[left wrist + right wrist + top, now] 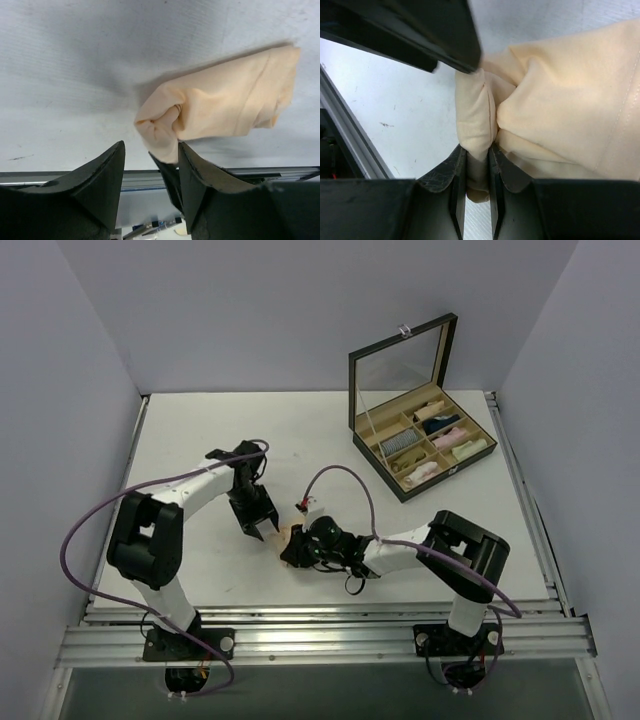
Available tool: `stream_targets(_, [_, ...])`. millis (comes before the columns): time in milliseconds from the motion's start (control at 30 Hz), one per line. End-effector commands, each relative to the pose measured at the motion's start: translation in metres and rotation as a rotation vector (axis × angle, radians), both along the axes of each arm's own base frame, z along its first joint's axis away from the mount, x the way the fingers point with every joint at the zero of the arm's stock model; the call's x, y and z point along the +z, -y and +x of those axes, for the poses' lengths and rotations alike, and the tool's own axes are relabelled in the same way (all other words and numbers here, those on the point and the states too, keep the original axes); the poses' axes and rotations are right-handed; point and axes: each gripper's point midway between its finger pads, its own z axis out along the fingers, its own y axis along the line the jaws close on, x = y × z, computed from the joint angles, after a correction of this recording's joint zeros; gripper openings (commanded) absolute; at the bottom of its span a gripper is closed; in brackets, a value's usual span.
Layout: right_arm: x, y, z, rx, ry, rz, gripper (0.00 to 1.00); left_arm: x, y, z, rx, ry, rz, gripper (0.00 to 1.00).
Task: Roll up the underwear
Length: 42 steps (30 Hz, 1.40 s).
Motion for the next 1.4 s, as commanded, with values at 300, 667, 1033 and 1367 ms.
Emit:
stream_targets(300, [-0.051,0.059,-0.021,-0.073,-0.211,-0.028,0.0,0.058,0.016,0.019,-0.019,0.407,-0.208,0.57])
stream_targets(667, [-0.063,0.069,-0.019,-0.063,-0.314,0.036,0.0,0.027,0.033,0.018,-0.084,0.401,-0.228,0.62])
stream_targets(1033, [-0.062,0.066,-0.015,-0.055,-0.332,0.035,0.0,0.012,0.05,0.009,-0.144,0.388,-0.23,0.63])
stream_targets(1367, [-0.06,0.064,-0.01,-0.053,-0.348,0.037,0.0,-0.031,0.039,-0.013,-0.189,0.27,-0.093,0.62])
